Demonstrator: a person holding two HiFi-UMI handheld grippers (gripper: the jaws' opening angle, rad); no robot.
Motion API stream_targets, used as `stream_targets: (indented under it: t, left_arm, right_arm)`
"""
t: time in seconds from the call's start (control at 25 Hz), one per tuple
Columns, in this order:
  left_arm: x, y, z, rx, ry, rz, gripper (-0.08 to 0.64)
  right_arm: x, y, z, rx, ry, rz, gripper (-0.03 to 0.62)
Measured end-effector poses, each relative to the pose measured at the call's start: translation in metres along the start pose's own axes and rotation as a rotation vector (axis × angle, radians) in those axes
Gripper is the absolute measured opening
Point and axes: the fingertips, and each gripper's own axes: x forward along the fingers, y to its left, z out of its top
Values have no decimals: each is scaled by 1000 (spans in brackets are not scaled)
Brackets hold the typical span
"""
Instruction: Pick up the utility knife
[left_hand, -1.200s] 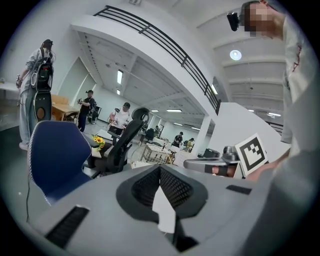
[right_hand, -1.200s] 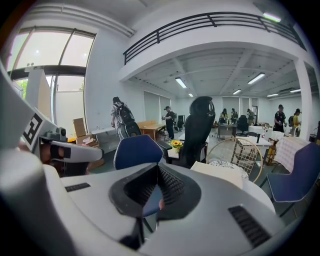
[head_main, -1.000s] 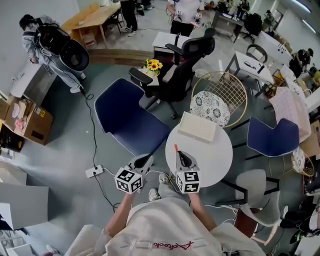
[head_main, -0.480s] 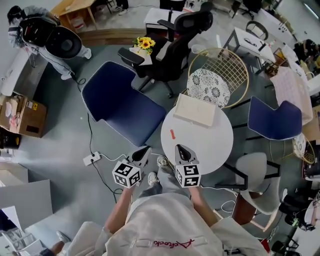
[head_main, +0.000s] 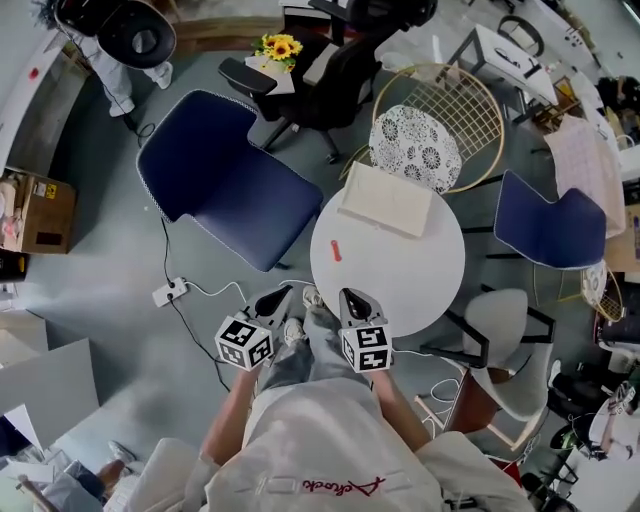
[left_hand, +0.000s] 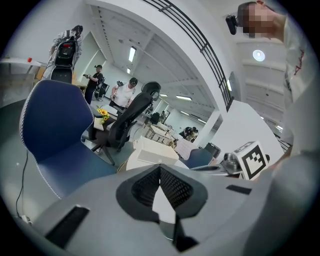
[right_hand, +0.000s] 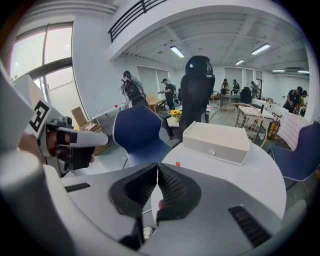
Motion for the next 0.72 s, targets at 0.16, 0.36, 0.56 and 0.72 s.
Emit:
stream_targets:
  t: [0.16, 0.36, 0.56, 0.72]
  left_arm:
    - [6, 2, -3, -18, 6, -4, 12]
    - [11, 8, 4, -29, -4, -5, 12]
    - [14, 11, 3, -40, -3, 2, 12]
    - [15, 10, 0, -52, -5, 8, 12]
  right_arm:
    - [8, 3, -5, 56, 23, 65, 44]
    - [19, 1, -11, 47, 75, 72, 143]
    - [32, -6, -21, 29, 118, 61, 143]
    - [52, -15, -24, 5, 146, 58, 143]
